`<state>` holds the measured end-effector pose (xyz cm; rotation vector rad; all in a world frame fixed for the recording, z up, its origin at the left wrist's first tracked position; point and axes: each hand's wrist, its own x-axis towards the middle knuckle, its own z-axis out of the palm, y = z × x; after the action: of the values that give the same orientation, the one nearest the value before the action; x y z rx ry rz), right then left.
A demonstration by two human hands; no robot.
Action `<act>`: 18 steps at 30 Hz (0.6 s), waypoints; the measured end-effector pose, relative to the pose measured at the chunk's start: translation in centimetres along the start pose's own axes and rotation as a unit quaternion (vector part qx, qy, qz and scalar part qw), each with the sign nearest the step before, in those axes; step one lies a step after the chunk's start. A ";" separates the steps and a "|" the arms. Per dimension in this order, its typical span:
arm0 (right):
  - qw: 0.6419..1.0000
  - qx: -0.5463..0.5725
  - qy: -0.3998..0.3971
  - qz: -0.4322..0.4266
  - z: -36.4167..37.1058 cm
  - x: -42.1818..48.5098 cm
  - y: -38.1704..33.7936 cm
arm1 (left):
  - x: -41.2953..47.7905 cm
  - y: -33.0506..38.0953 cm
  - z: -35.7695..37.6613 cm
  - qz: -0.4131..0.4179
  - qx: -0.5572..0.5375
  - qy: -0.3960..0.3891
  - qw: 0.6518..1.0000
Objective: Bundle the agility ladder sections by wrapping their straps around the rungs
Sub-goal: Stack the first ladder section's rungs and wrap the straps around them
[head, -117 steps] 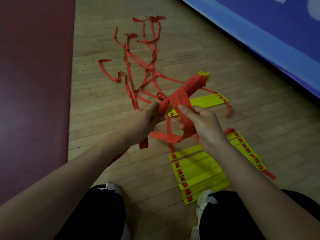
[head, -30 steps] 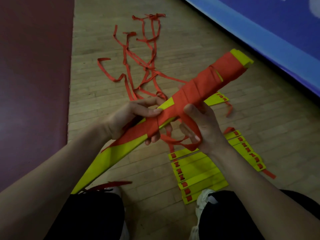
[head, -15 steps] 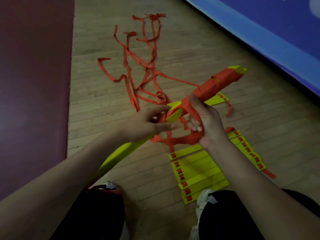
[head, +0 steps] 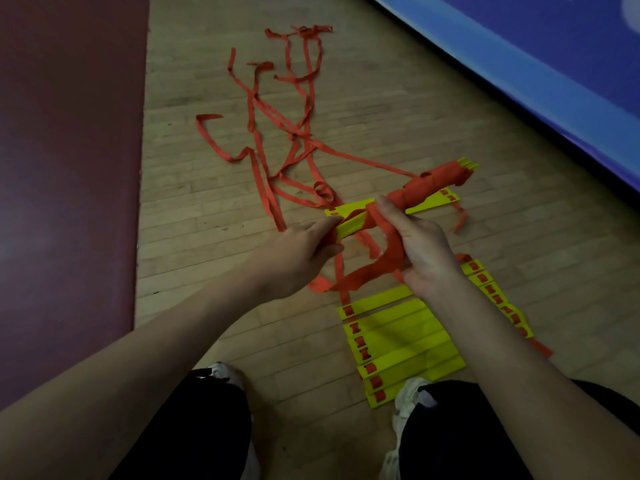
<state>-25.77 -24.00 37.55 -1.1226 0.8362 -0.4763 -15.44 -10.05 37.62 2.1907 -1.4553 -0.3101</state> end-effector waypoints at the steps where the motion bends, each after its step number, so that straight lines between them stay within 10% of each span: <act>1: 1.000 -0.009 0.008 0.006 0.0 0.1 0.3 | 0.0 -0.1 0.0 -0.004 0.008 -0.001 1.000; 18: 0.982 -0.102 0.077 -0.140 0.7 -1.0 1.5 | 0.3 -0.4 -0.5 -0.085 -0.108 -0.006 0.990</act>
<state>-25.91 -22.28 36.60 -1.4164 0.8795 -0.7322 -14.81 -10.03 37.92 2.1403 -1.1828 -0.5159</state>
